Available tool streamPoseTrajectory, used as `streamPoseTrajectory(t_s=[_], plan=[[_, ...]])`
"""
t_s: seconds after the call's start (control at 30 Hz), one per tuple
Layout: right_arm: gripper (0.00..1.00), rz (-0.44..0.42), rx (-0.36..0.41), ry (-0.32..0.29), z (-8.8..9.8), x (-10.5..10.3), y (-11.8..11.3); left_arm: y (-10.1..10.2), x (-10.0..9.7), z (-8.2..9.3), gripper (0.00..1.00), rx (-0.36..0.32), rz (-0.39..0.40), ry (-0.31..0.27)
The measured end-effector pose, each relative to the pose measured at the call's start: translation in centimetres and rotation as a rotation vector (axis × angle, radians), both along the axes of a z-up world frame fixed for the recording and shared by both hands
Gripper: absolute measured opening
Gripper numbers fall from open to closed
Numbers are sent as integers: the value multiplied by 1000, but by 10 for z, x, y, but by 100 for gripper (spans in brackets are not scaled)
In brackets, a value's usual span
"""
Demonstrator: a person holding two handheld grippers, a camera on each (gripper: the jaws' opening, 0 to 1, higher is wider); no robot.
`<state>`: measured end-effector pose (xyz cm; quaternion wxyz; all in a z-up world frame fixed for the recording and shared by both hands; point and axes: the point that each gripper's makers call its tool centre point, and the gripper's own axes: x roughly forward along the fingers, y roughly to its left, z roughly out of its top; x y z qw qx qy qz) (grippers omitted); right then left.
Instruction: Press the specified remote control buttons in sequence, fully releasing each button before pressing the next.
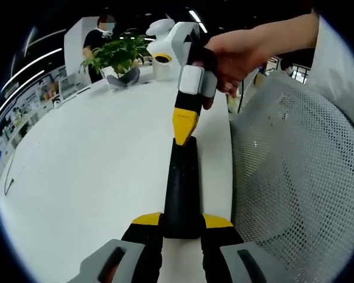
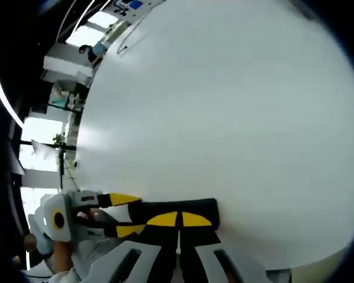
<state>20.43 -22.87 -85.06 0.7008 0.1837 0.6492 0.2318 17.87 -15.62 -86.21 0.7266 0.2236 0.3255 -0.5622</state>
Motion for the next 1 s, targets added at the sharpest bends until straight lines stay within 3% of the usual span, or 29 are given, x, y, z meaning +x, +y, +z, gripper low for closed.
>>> streamPoseTrajectory(t_s=[0.07, 0.13, 0.4, 0.63, 0.77, 1.0], plan=[[0, 42, -28, 16, -3, -5, 1, 0, 0, 0, 23, 0, 0, -2], [0, 66, -68, -6, -6, -4, -3, 0, 0, 0, 23, -1, 2, 1], [0, 151, -114, -46, -5, -5, 1, 0, -1, 0, 23, 2, -5, -8], [0, 146, -128, -20, -7, -3, -1, 0, 0, 0, 23, 6, -17, -15], [0, 99, -123, 11, -5, -4, -2, 0, 0, 0, 23, 10, -21, -17], [0, 84, -96, -25, 4, 9, 9, -1, 0, 0, 23, 16, -27, -24]])
